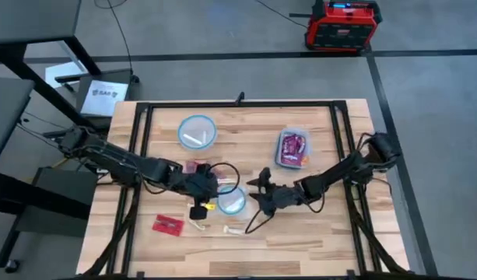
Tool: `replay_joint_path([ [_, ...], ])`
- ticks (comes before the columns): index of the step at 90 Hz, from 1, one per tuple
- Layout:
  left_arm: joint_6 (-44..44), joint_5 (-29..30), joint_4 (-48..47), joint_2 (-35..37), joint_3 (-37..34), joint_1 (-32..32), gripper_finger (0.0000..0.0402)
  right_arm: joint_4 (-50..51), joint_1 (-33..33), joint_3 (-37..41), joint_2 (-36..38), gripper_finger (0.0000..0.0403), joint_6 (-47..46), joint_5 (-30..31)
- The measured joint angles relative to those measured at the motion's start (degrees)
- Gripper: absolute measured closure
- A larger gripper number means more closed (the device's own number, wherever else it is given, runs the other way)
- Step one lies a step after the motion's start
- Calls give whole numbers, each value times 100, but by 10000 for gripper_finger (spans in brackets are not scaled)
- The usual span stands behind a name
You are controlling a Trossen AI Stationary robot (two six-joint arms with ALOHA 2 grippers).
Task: Sort candy
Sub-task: Open the center transparent bin
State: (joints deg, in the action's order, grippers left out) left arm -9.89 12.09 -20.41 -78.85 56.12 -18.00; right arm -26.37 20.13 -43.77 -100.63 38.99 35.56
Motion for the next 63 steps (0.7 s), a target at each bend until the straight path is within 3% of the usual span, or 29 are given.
replay_joint_path([
  [17, -1, 0, -45, 0, -5, 2, 389, 42, 17, -316, -277, 191, 653, 408],
  [52, -46, -1, -167, 0, -5, 2, 389, 71, 199, -400, -277, 378, 821, 648],
  [63, -46, -2, -177, 0, -5, 2, 389, 78, 192, -400, -274, 392, 798, 660],
])
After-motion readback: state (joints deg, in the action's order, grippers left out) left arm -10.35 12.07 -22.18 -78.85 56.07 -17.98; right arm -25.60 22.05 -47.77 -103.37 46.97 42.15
